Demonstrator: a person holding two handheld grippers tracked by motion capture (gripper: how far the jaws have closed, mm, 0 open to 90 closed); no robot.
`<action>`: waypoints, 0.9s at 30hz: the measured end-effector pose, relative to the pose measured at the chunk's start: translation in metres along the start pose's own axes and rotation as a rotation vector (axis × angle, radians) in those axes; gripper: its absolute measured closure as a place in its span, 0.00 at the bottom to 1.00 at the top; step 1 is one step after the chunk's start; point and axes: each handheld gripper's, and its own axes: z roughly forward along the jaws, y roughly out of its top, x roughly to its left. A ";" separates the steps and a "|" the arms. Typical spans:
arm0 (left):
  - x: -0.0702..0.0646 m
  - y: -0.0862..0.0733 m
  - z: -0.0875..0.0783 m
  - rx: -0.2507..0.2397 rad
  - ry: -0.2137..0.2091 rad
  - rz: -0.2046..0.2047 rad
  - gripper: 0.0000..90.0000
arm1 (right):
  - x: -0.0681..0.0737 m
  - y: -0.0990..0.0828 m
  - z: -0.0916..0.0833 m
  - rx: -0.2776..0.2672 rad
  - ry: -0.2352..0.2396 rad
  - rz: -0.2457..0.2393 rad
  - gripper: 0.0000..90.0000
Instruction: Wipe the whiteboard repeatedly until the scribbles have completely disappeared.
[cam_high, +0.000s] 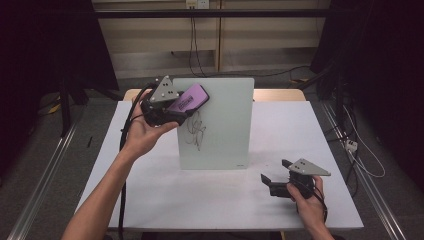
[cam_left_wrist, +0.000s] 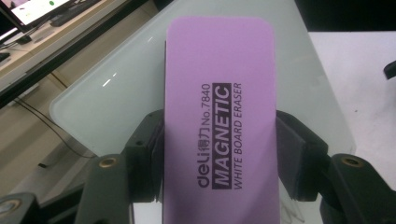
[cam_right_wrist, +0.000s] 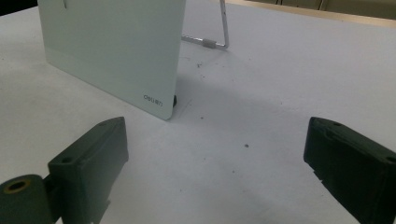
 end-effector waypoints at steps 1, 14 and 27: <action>0.000 0.000 0.000 0.003 -0.002 0.001 0.46 | 0.000 0.000 0.000 0.000 -0.001 0.000 0.07; -0.003 0.000 0.003 0.033 0.005 0.017 0.46 | 0.000 0.000 -0.001 -0.002 0.001 0.005 0.07; -0.014 -0.006 0.009 0.072 -0.006 0.035 0.46 | 0.000 0.000 0.000 0.000 0.001 -0.001 0.07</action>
